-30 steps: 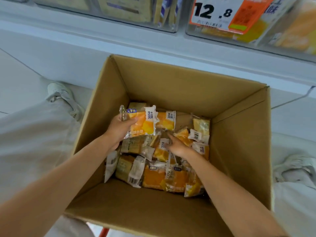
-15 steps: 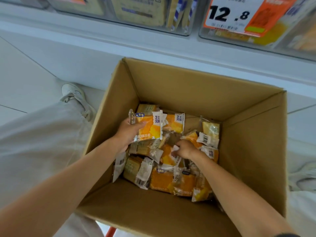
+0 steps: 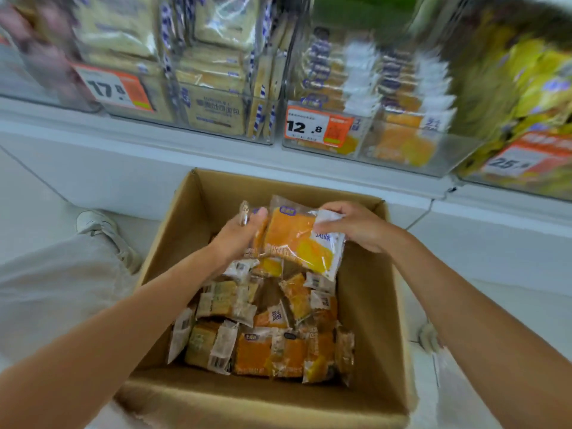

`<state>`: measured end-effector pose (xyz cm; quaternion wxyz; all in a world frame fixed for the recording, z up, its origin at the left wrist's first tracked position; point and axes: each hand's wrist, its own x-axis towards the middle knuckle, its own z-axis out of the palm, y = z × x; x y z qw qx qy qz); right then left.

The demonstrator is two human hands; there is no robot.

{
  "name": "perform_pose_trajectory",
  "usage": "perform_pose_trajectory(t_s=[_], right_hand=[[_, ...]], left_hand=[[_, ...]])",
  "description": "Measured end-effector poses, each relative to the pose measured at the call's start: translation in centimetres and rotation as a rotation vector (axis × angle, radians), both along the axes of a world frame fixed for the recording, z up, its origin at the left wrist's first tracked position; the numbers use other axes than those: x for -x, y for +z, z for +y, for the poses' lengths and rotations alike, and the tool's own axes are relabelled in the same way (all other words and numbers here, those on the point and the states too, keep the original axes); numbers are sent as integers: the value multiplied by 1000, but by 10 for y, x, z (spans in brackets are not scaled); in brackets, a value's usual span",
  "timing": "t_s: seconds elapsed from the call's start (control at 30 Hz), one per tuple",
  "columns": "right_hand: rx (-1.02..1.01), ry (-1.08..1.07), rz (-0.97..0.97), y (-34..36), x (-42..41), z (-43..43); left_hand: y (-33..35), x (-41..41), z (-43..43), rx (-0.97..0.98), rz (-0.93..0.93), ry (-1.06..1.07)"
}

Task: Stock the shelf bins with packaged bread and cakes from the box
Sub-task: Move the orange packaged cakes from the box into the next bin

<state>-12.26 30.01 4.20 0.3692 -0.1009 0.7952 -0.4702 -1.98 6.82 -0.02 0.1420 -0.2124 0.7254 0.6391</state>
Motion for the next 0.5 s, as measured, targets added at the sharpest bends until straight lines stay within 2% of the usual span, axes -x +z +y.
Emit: perform_pose_trajectory(t_s=[0.07, 0.13, 0.23, 0.3, 0.37, 0.5], right_hand=[[42, -22, -27, 26, -3, 6], [28, -28, 45, 51, -7, 13], [-134, 61, 385, 87, -8, 27], [-347, 193, 613, 113, -4, 37], [-490, 262, 743, 140, 6, 46], [-707, 182, 1020, 184, 43, 67]], left_hand=[[31, 4, 11, 28, 44, -137], [54, 9, 20, -48, 63, -221], [83, 22, 44, -114, 100, -236], [106, 39, 62, -87, 200, -186], [128, 62, 80, -72, 313, -193], [178, 110, 117, -34, 501, -271]])
